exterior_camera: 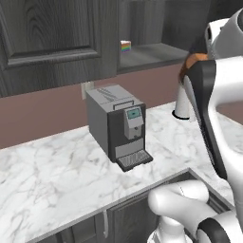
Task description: Pick the jar and candle from the dining table and place them in the open cabinet. Close the cabinet after placing the objects.
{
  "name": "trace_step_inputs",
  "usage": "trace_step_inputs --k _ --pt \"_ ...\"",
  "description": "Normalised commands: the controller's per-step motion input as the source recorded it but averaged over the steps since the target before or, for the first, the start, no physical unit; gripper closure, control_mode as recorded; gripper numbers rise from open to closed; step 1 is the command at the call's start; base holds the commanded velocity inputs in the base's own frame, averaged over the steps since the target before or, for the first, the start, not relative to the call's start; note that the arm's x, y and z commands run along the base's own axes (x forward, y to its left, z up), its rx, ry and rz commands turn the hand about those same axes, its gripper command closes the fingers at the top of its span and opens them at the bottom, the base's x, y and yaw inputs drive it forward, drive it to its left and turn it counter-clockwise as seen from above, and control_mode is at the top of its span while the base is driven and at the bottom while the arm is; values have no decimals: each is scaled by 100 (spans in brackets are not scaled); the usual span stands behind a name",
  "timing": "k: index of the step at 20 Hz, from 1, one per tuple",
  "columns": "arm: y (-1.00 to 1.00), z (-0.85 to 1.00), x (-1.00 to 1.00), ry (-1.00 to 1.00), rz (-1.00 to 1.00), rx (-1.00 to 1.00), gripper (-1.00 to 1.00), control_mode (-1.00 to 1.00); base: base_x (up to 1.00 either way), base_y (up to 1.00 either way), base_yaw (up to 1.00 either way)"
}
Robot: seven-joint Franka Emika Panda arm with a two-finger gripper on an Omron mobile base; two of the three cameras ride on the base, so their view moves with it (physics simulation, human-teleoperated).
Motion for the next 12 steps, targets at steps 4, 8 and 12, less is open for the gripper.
trace_step_inputs --k 4,8,12 --pt "0 20 48 0 8 0 100 -100 0 0 0" --pt "0 22 48 0 5 -2 100 -100 0 0 0" --pt "-3 26 37 0 1 -5 100 -100 0 0 0"
